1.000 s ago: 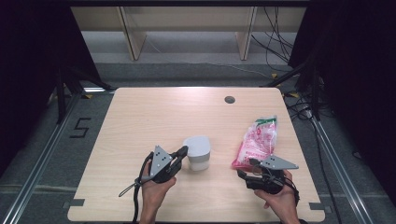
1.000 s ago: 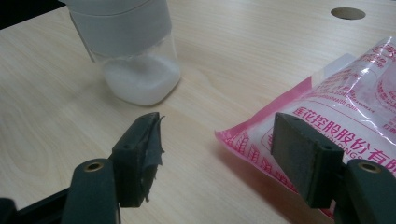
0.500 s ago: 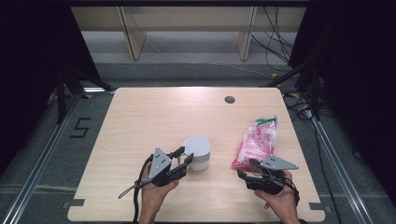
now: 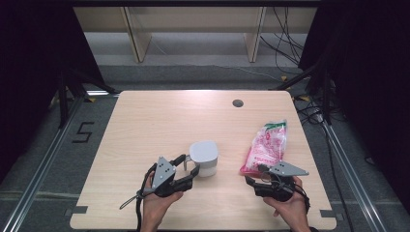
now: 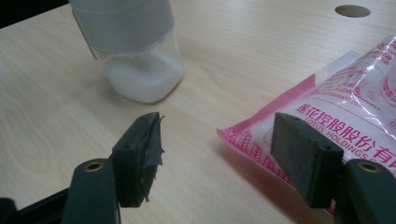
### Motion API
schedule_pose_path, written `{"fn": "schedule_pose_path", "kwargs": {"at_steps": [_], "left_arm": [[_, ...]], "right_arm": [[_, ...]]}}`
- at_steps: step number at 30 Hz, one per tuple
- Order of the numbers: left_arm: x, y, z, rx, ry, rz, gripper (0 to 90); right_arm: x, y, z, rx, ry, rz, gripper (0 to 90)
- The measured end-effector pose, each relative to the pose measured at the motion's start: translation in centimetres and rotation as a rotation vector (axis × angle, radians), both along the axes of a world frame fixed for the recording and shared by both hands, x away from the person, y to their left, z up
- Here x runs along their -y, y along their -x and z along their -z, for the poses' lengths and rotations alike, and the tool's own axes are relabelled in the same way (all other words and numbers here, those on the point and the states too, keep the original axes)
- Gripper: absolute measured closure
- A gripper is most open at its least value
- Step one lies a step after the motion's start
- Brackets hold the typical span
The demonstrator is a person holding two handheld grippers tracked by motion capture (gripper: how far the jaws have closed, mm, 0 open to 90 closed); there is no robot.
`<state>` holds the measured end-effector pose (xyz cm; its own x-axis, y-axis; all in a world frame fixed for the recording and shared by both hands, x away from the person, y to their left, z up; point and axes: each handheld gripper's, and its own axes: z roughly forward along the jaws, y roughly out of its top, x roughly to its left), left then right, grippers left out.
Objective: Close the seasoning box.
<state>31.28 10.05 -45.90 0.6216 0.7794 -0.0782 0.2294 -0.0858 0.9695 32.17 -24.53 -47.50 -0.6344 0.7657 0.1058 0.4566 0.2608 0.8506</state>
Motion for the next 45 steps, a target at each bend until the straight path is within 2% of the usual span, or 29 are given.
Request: {"fn": "schedule_pose_path", "kwargs": {"at_steps": [1,4,6,8,9,14,17,18,19,20,22,23,25,26,27,28,29,30,31,32,35,38,41,42,45], "left_arm": [[-0.1,0.0,0.0,0.007,-0.013,0.008,37.3],[-0.3,0.0,0.1,0.006,-0.017,0.012,35.9],[-0.2,0.1,0.2,-0.015,0.001,0.007,34.6],[-0.3,0.1,0.3,-0.005,-0.008,0.018,34.4],[-0.3,0.1,0.4,-0.006,-0.015,0.017,34.0],[-0.4,0.3,0.6,-0.01,-0.028,0.022,31.9],[-0.5,0.5,0.8,-0.011,-0.023,0.019,31.2],[-0.5,0.6,0.8,-0.015,-0.03,0.017,31.1],[-0.5,0.6,0.9,-0.014,-0.036,0.021,31.0],[-0.5,0.7,1.0,-0.018,-0.031,0.019,30.9],[-0.4,0.8,1.2,-0.014,-0.028,0.029,30.5],[-0.3,0.9,1.2,-0.03,-0.022,0.02,30.4],[-0.2,1.1,1.4,-0.036,-0.018,0.015,30.1],[-0.2,1.2,1.4,-0.026,-0.026,0.014,30.0],[-0.3,1.4,1.5,-0.022,-0.038,0.015,30.0],[-0.3,1.5,1.6,-0.015,-0.033,0.009,29.9],[-0.3,1.6,1.8,-0.006,-0.03,0.01,29.9],[-0.3,1.8,1.9,-0.014,-0.018,-0.003,29.9],[-0.3,2.0,1.9,-0.016,-0.03,0.001,29.9],[-0.3,2.1,1.9,-0.014,-0.037,0.007,29.9],[-0.3,2.4,2.0,-0.01,-0.038,0.012,29.6],[-0.3,2.5,2.4,-0.018,-0.038,0.014,29.5],[-0.1,2.7,2.8,-0.046,-0.021,0.003,29.4],[0.0,2.7,3.0,-0.042,-0.014,0.006,29.4],[0.1,2.9,3.1,-0.051,-0.029,0.016,29.2]], "right_arm": [[0.1,-0.1,0.0,0.009,0.005,-0.007,34.5],[0.1,-0.1,0.1,0.012,0.018,-0.007,34.5],[0.2,-0.1,0.1,0.014,0.021,-0.009,34.5],[0.0,0.0,0.1,-0.015,0.0,0.004,34.5],[0.2,-0.3,0.3,0.009,0.006,-0.007,34.5],[0.3,-0.3,0.3,0.012,0.009,-0.01,34.4],[0.2,-0.3,0.2,0.006,0.006,-0.01,34.4],[0.0,-0.2,0.3,-0.005,-0.009,-0.004,34.4],[0.1,-0.2,0.2,-0.009,-0.001,-0.011,34.4],[0.1,-0.2,0.2,0.004,0.006,-0.013,34.4],[0.1,-0.2,0.2,0.002,0.007,-0.018,34.4],[0.0,-0.2,0.2,0.006,0.001,-0.017,34.5],[0.1,-0.2,0.2,0.007,0.016,-0.007,34.4],[0.0,-0.2,0.2,0.006,0.003,-0.015,34.4],[-0.1,0.0,0.2,-0.012,-0.009,0.0,34.5],[0.0,-0.1,0.2,0.013,0.018,-0.011,34.4],[-0.1,-0.1,0.2,0.005,0.011,-0.018,34.4],[-0.1,-0.1,0.2,0.01,0.019,-0.019,34.5],[-0.2,0.1,0.1,-0.017,0.007,-0.01,34.4],[-0.1,-0.1,0.2,0.008,0.029,-0.025,34.4],[-0.2,0.0,0.1,0.005,0.023,-0.023,34.5],[-0.2,0.0,0.1,0.005,0.019,-0.023,34.5],[-0.2,0.0,0.1,0.005,0.019,-0.023,34.5],[-0.2,0.0,0.1,0.005,0.019,-0.023,34.5],[-0.3,0.0,0.1,0.008,0.013,-0.023,34.4]]}}
